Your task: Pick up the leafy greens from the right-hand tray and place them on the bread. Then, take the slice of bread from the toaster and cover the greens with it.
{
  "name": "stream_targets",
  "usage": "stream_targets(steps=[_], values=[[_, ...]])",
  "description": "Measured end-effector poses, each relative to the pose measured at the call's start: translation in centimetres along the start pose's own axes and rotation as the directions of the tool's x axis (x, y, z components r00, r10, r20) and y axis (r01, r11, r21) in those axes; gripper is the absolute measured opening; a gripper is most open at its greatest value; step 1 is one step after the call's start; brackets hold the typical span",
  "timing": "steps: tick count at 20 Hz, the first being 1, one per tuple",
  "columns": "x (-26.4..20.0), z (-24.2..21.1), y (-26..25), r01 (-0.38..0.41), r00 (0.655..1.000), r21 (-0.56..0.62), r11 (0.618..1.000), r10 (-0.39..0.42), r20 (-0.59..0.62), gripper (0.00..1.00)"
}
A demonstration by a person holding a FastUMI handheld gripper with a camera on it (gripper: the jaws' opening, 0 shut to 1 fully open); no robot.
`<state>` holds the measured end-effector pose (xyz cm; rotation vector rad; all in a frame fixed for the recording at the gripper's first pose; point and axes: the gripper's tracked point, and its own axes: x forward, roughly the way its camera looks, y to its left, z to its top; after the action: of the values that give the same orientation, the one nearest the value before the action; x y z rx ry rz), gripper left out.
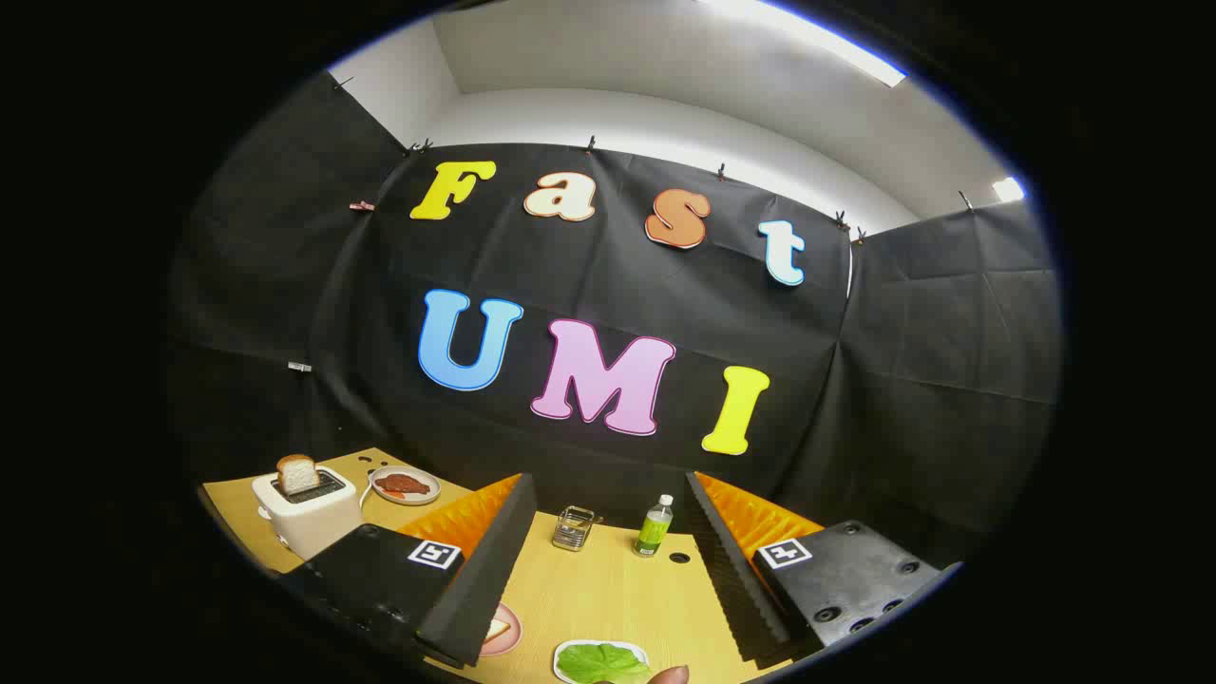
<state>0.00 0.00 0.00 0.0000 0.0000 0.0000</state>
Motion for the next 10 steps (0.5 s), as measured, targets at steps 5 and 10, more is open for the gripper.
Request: stream_targets(steps=[5, 10], values=[[-0.2, -0.6, 0.1, 0.0, 1.0, 0.002, 1.0, 0.0, -0.017, 0.97], [0.0, -0.9, 0.2, -0.005, 1.0, 0.012, 1.0, 0.005, -0.029, 0.97]])
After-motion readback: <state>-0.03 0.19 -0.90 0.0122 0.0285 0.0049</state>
